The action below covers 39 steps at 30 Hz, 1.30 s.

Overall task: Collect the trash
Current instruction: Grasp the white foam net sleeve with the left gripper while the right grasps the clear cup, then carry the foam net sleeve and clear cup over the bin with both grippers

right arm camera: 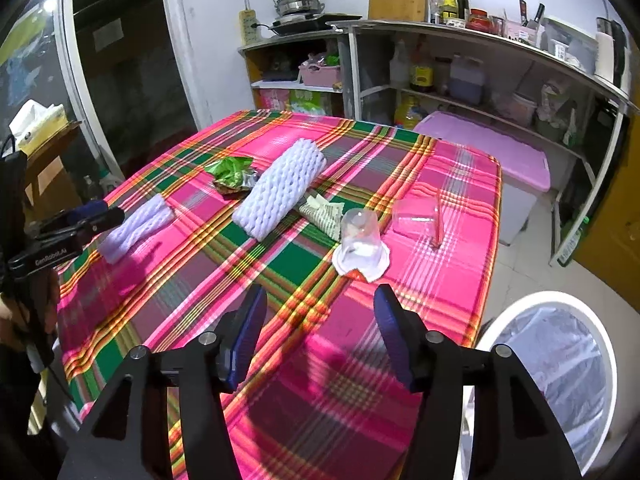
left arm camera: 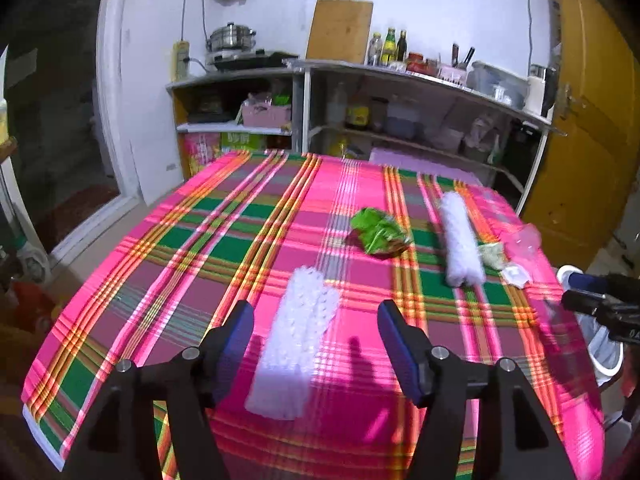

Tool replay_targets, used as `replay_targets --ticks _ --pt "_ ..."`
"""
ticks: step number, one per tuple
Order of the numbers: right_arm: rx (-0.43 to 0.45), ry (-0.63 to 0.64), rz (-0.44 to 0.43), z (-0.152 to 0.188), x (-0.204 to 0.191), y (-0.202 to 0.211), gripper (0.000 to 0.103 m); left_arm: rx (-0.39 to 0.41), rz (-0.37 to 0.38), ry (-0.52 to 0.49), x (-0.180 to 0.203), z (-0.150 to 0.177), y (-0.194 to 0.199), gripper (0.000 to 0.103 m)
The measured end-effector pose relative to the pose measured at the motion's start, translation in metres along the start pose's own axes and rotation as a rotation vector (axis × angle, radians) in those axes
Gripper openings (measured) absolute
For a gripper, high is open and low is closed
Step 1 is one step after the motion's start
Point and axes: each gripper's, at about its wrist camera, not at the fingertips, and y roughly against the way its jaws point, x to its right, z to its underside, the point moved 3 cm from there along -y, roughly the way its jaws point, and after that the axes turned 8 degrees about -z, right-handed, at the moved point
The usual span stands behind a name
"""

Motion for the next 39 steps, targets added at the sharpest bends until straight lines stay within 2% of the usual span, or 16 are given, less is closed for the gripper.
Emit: replay_targets --ticks 9,16,20,22,23,24,30,39 --pt "-0.035 -0.035 0.033 -0.012 0.014 -0.031 0.057 -0.114 -0.015 -0.022 -0.004 0.016 -0.033 0.062" --pt "-0.041 -0.059 0.039 -0.025 0.026 -0.047 0.057 -0.153 0.017 -0.023 0.000 0.025 -0.039 0.038" --pt "-0.051 -0.074 0.039 -0.029 0.030 -0.056 0.056 -0.148 0.023 -0.018 0.001 0.027 -0.037 0.033" --pt "-0.050 -0.076 0.035 -0.031 0.030 -0.057 0.045 -0.146 0.026 -0.016 0.001 0.027 -0.036 0.032" --pt "-0.051 -0.076 0.036 -0.031 0.030 -0.058 0.035 -0.145 0.027 -0.017 0.002 0.027 -0.035 0.032" --pt "-0.050 -0.074 0.040 -0.030 0.030 -0.057 0.033 -0.142 0.030 -0.015 0.003 0.027 -0.034 0.031" --pt "-0.020 -0.055 0.042 -0.027 0.022 -0.045 0.033 -0.124 0.042 -0.011 0.009 0.027 -0.028 0.029" --pt "0.041 -0.048 0.037 -0.014 0.008 -0.006 0.033 -0.092 0.086 -0.026 0.028 0.026 -0.008 0.029"
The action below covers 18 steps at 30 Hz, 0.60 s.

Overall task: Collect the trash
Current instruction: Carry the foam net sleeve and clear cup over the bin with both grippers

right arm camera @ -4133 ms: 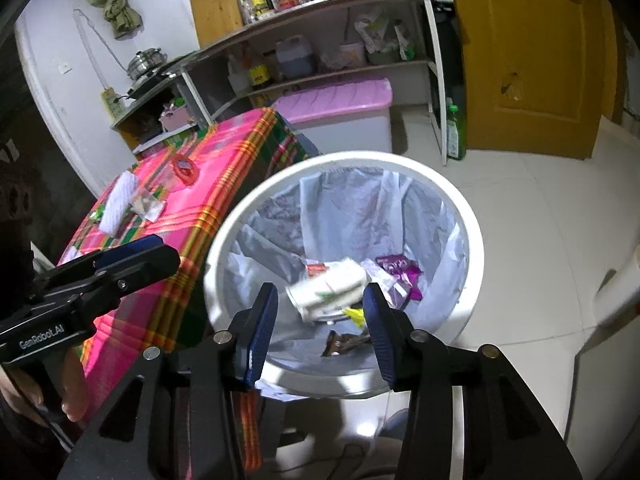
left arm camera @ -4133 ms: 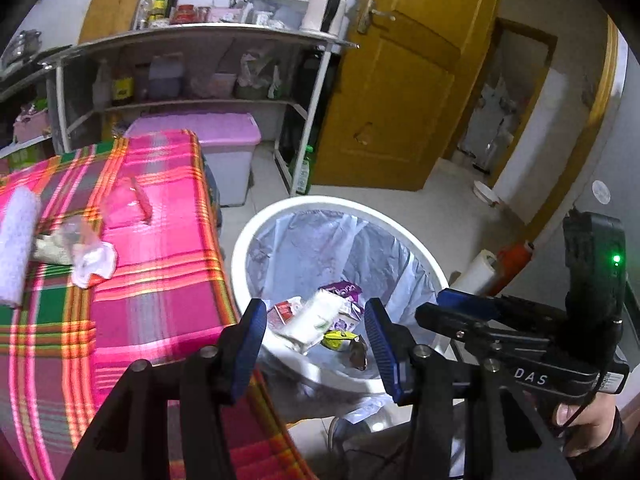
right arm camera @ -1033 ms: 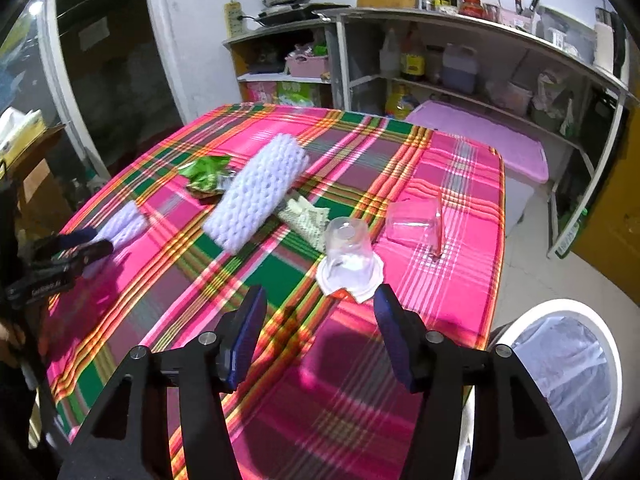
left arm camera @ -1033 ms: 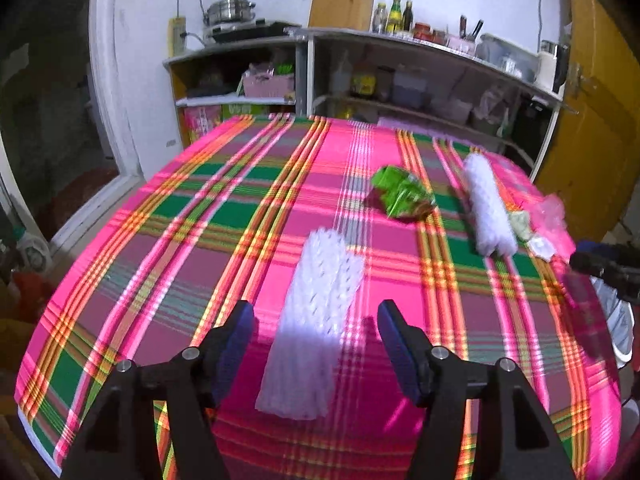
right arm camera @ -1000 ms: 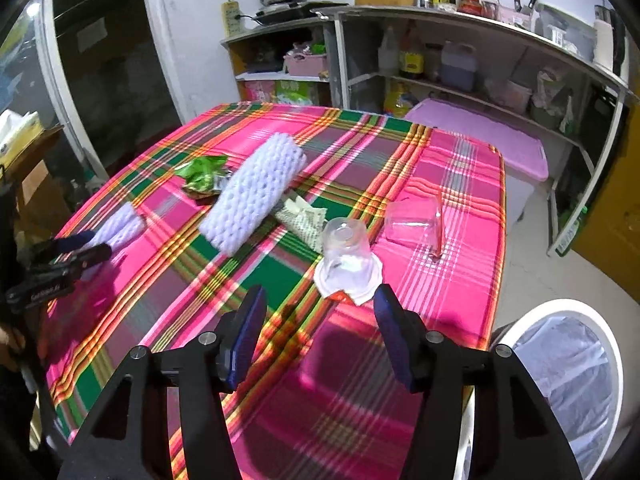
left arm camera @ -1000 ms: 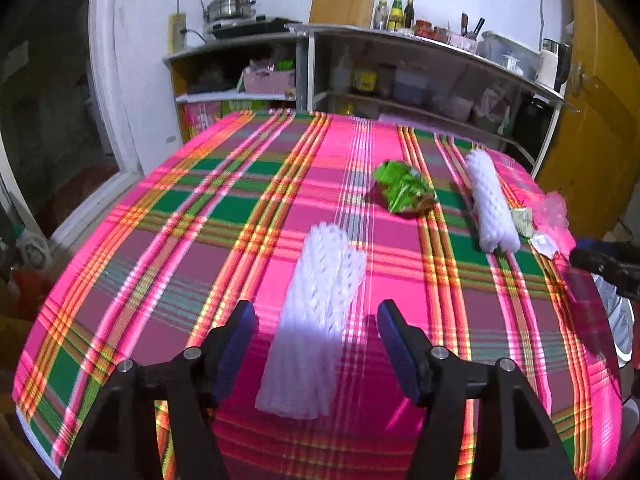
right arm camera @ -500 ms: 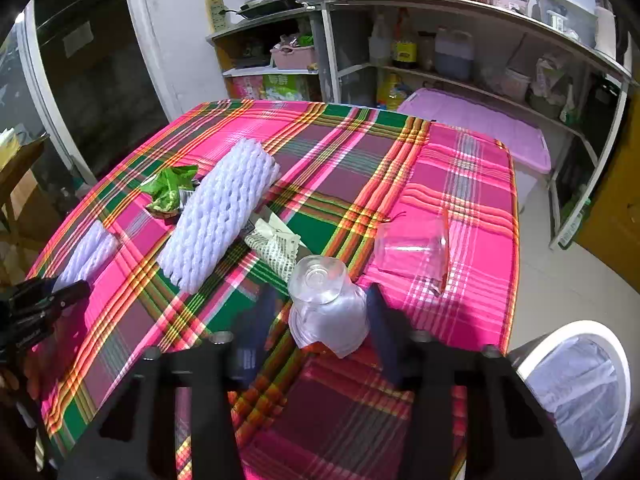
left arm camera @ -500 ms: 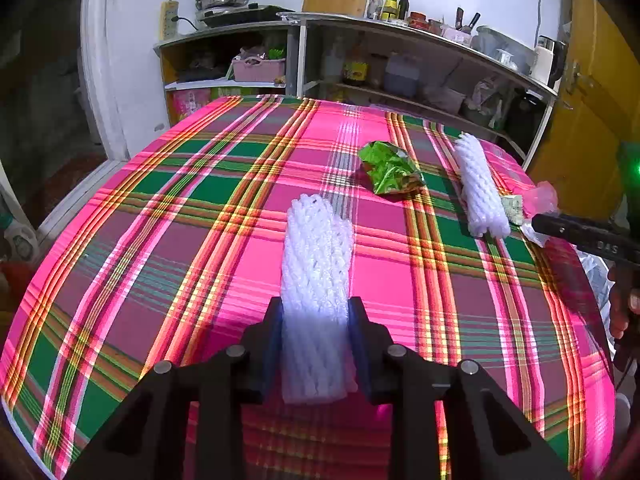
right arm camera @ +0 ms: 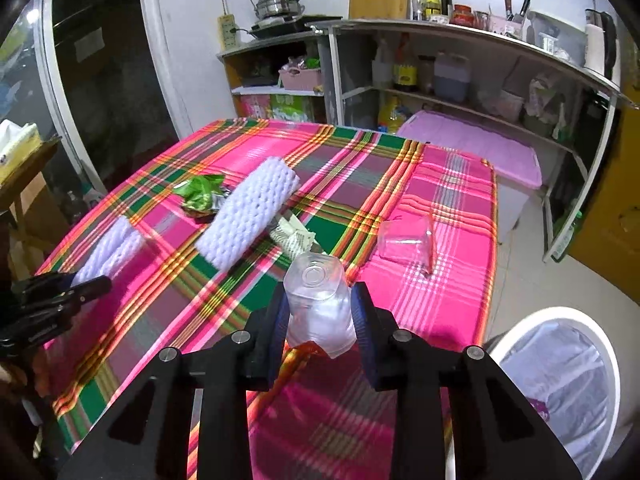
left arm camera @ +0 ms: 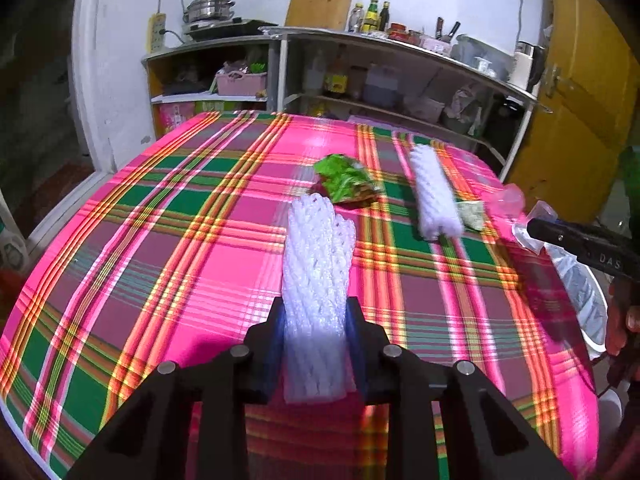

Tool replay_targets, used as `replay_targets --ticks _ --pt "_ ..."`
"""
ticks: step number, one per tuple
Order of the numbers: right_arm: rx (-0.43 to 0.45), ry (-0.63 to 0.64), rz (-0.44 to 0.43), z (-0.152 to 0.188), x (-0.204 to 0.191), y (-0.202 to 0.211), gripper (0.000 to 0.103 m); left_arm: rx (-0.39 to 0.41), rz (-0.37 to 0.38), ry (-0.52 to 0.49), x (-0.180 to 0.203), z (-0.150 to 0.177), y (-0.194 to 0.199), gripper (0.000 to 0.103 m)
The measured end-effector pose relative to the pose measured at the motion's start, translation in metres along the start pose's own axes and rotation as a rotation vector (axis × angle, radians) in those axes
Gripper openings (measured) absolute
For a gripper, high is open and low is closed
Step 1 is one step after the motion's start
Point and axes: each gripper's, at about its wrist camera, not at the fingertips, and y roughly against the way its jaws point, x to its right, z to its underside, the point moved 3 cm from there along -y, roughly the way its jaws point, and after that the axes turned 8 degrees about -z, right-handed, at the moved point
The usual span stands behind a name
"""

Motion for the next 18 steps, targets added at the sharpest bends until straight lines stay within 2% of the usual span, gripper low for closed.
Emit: replay_targets --ticks 18 --pt "0.099 -0.046 0.016 0.028 0.003 0.081 0.033 0.082 0.149 -0.098 0.084 -0.001 0.057 0.029"
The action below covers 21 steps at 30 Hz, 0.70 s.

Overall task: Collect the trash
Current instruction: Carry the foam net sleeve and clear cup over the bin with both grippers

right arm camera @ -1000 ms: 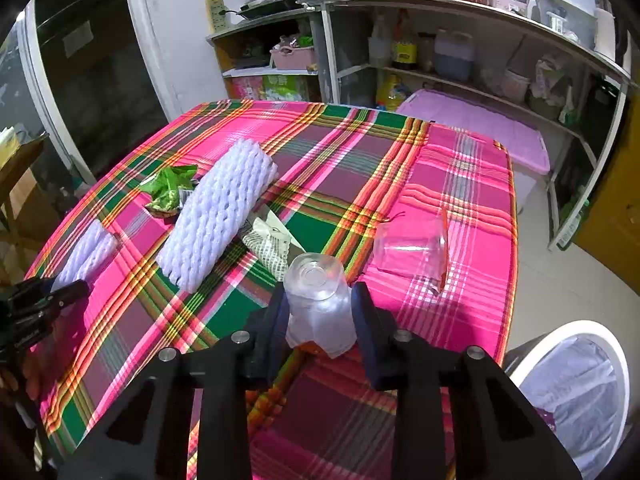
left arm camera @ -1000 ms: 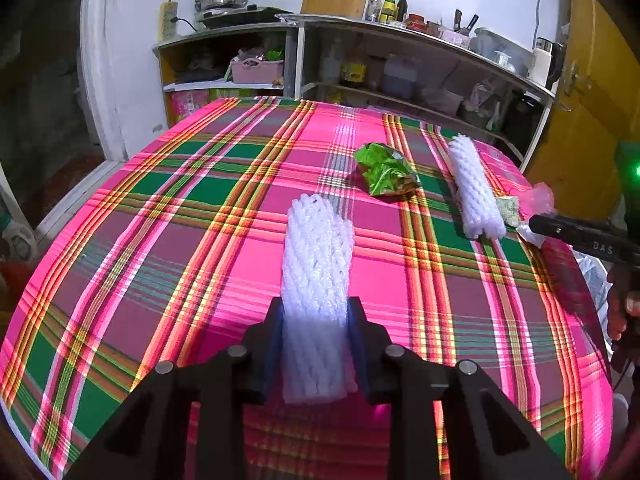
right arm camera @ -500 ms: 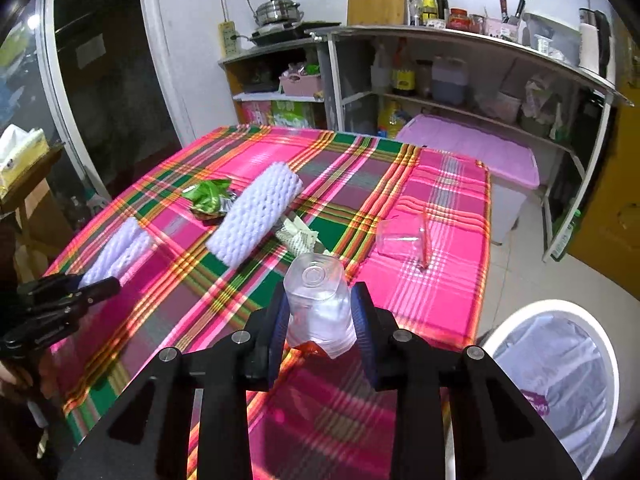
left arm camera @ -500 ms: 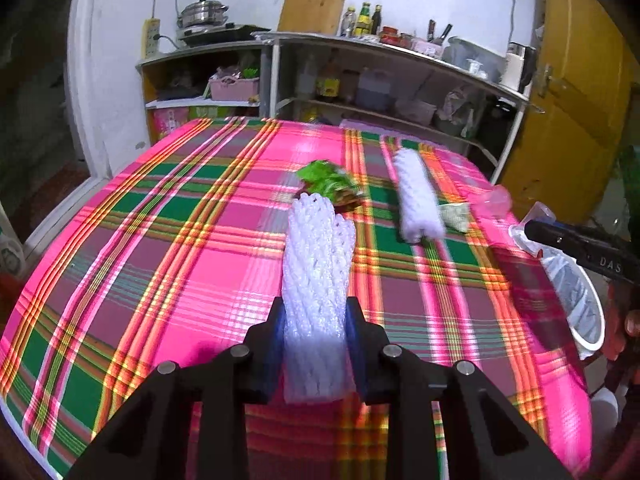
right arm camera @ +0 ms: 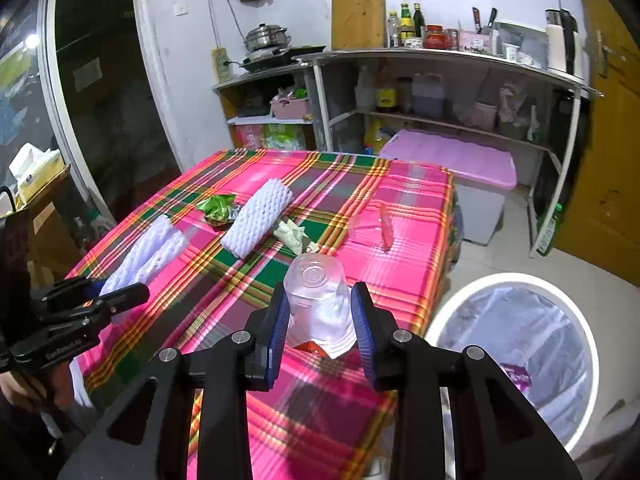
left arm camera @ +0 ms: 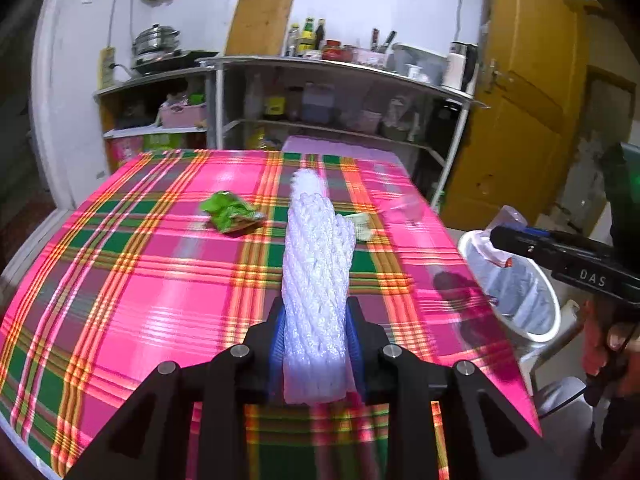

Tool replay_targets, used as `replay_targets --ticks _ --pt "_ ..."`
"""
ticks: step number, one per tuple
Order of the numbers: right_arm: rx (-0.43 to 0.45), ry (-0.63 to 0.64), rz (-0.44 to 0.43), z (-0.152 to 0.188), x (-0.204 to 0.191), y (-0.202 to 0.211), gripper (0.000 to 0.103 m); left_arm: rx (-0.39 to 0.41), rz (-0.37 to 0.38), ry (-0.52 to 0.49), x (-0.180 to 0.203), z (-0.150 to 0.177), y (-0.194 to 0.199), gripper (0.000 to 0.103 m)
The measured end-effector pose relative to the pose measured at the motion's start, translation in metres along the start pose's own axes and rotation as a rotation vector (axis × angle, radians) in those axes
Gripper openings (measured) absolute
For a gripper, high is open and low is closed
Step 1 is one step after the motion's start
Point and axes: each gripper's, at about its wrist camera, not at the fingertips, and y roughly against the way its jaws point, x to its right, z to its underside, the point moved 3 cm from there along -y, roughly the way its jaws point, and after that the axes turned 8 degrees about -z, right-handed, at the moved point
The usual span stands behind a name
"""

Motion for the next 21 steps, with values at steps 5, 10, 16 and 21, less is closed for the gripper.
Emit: replay_targets --ticks 5,10,16,21 --pt "0.020 -0.026 0.013 0.010 0.010 0.019 0.033 0.014 0.041 -0.028 0.026 -0.002 0.008 0.029" --pt "0.029 -0.057 0.032 0.019 0.021 0.034 0.033 0.015 0.081 -0.055 0.051 -0.004 0.009 0.029" --pt "0.047 -0.099 0.073 0.028 0.043 0.052 0.033 0.006 0.131 -0.083 0.078 -0.006 0.004 0.029" --pt "0.052 -0.139 0.110 0.037 0.064 0.064 0.033 0.006 0.175 -0.108 0.103 -0.011 -0.002 0.029"
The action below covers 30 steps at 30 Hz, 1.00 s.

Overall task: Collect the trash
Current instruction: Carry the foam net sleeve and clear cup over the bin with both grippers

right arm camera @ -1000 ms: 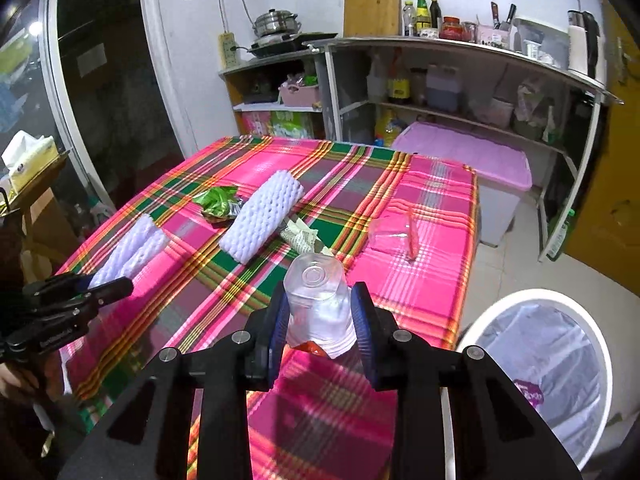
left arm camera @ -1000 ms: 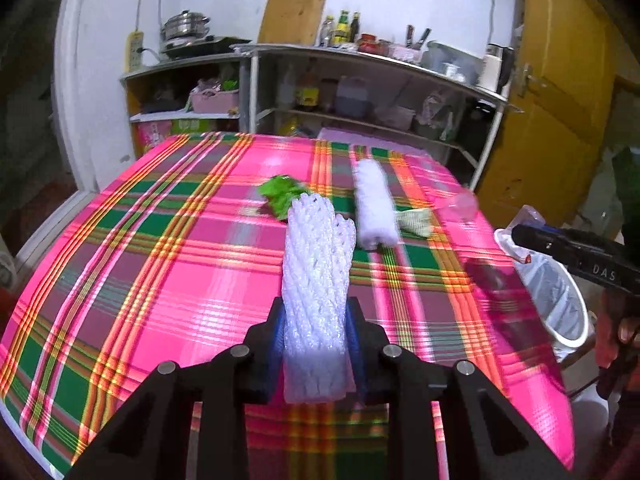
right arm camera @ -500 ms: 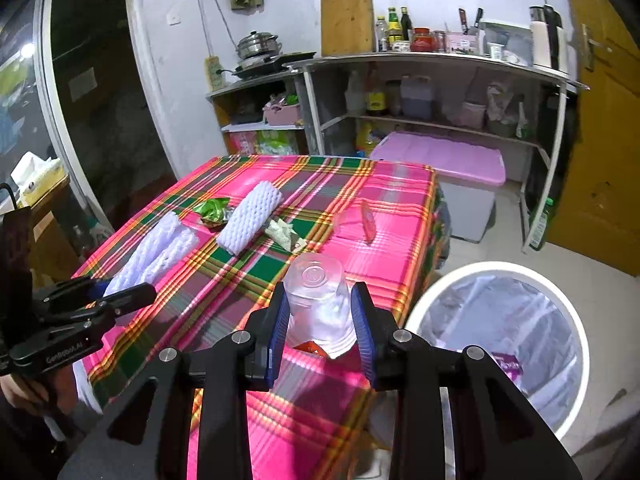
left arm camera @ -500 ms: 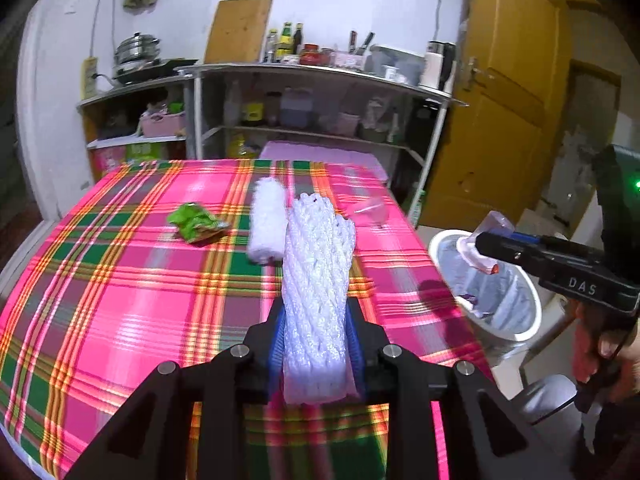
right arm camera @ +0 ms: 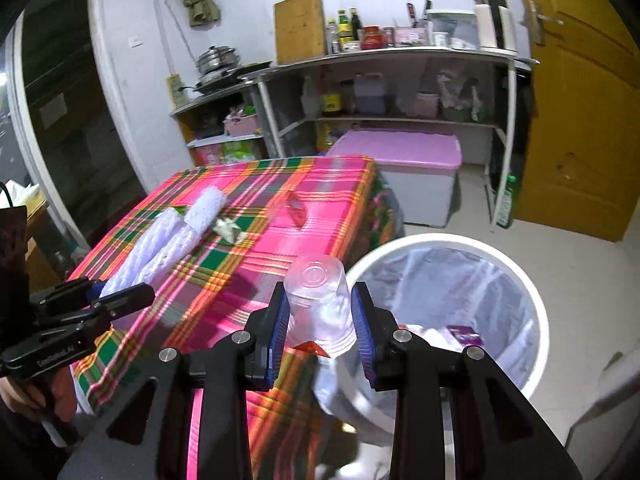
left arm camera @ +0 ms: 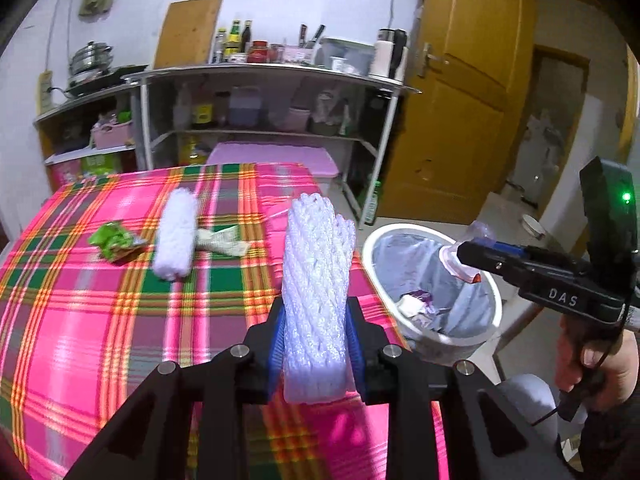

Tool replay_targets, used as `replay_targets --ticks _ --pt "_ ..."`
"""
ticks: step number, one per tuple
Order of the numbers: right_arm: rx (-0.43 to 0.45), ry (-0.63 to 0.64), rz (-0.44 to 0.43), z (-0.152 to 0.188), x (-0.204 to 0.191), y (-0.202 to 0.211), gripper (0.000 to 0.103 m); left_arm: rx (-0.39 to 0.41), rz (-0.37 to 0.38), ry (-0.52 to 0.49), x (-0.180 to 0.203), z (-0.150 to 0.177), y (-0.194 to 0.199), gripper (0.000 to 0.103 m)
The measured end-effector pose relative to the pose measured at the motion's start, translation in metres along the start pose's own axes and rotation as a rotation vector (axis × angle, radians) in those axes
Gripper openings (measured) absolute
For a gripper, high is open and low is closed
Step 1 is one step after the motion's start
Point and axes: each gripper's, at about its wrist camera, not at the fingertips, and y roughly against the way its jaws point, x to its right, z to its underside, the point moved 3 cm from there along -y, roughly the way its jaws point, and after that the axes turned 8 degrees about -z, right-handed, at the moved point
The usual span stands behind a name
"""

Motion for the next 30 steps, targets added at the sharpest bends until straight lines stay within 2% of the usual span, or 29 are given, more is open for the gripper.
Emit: replay_targets --ticks 13,30 --pt "-0.023 -0.078 0.058 0.015 0.048 0.005 0.033 -0.045 0.119 -0.079 0.061 -0.010 -0.042 0.029" --pt "-0.090 -0.179 0.081 0.037 0.095 -0.008 0.033 -0.154 0.217 -0.144 0.122 -0.007 -0.101 0.029"
